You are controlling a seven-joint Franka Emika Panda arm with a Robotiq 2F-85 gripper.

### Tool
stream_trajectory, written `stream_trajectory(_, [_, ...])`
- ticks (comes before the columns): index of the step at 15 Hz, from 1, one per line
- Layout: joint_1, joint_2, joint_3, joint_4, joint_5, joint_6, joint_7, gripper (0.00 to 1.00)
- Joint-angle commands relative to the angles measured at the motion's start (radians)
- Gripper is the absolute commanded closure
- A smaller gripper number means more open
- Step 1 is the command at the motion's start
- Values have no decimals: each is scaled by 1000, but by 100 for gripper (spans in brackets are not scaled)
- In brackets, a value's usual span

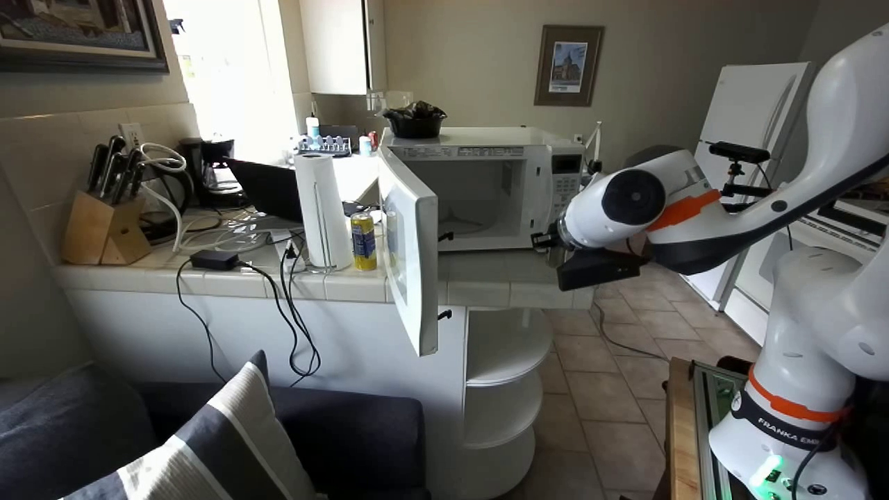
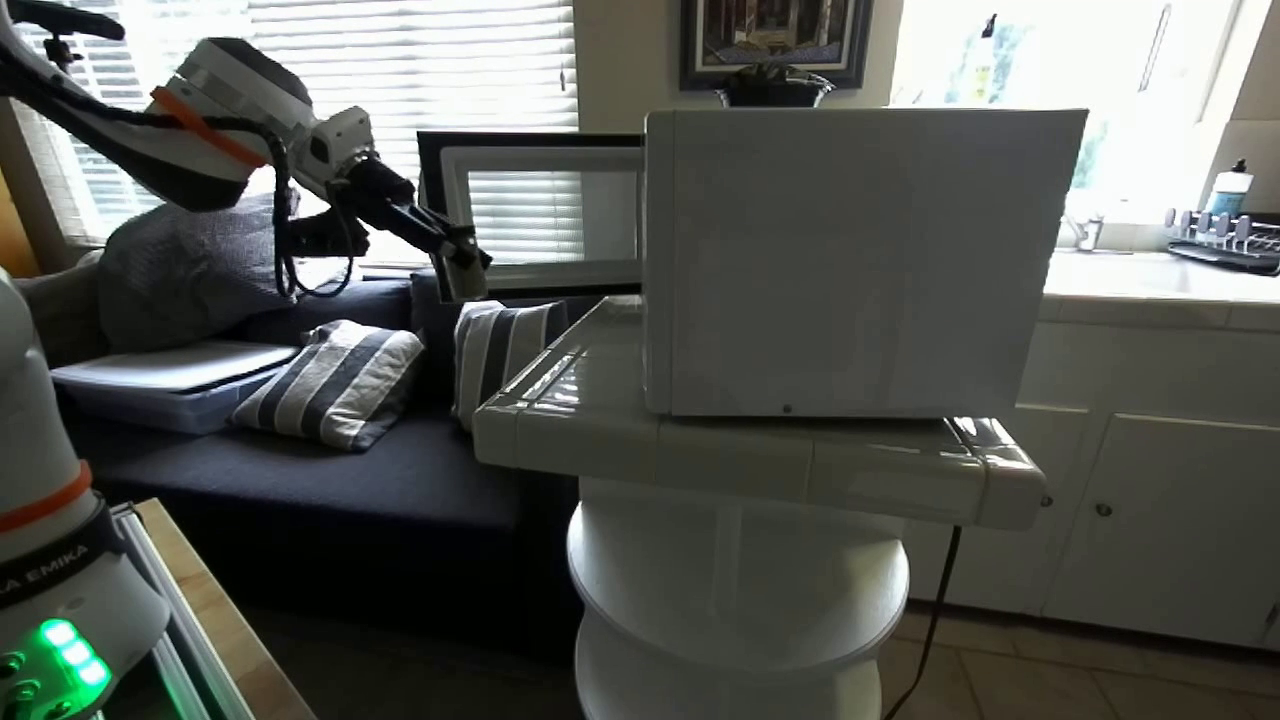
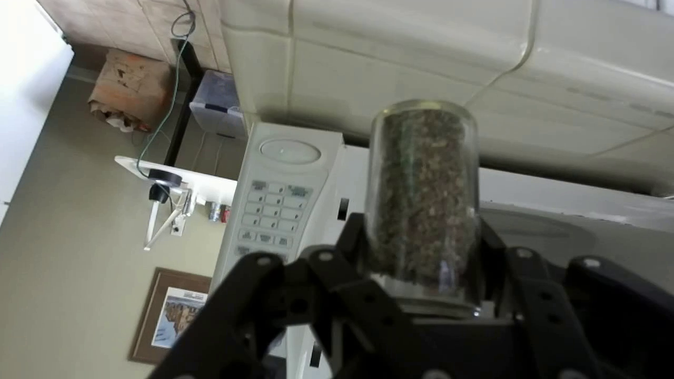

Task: Pick up the jar from the shelf and put it on top of the microwave.

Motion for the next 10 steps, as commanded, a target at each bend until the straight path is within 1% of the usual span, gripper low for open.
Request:
stream_trajectory(1, [1,-106,-66,11,56,-19,-241,77])
stream_trajectory(3, [-24,-142,-106,28,53,-8,-343,77])
stream_trajectory(4, [-26,-99,-68,23,31,4,-248,77])
stream_trajectory(5, [-35,-113,-77,28,32,5,-271,52])
stream_trajectory(10, [-33,-104,-66,25,30,4,-265,52])
